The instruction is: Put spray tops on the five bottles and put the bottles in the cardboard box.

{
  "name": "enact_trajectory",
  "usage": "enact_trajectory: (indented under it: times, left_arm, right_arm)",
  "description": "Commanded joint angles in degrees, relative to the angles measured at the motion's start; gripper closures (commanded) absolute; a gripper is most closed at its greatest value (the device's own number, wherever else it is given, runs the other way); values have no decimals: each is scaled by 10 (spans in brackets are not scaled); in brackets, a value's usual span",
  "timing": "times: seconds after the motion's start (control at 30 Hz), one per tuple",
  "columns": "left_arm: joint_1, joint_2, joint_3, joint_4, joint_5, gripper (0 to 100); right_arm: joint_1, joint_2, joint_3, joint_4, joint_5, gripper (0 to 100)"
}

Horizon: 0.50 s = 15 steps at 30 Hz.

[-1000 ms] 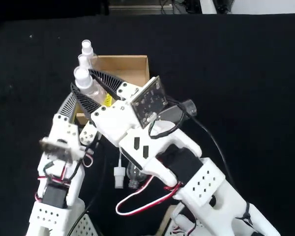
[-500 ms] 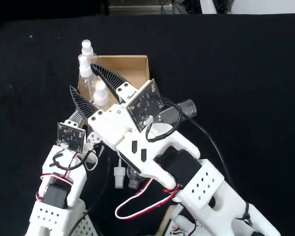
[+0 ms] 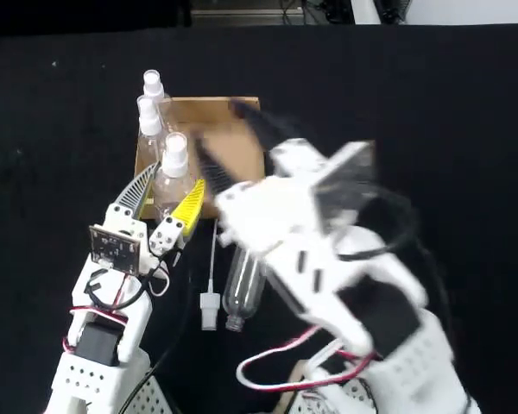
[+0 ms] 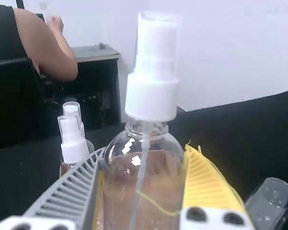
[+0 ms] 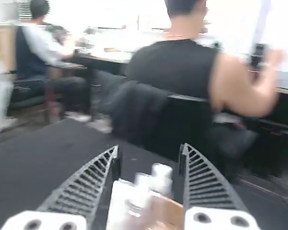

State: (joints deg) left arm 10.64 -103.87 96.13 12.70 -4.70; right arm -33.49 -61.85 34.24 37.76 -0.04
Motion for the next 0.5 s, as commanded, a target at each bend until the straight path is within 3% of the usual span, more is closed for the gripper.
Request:
enact_trajectory:
  times: [0.0,0.17,0.47]
  left_arm:
    - [7,-7,12,-21,-2,970]
    - [7,-6,12,-18,-1,970]
    - [7,-7,12,-23,-2,970]
  right_arm:
    - [131,-35,-35,67,6,832]
    - [268,-33,47,79,3,832]
    - [350,4,301,-75,-33,832]
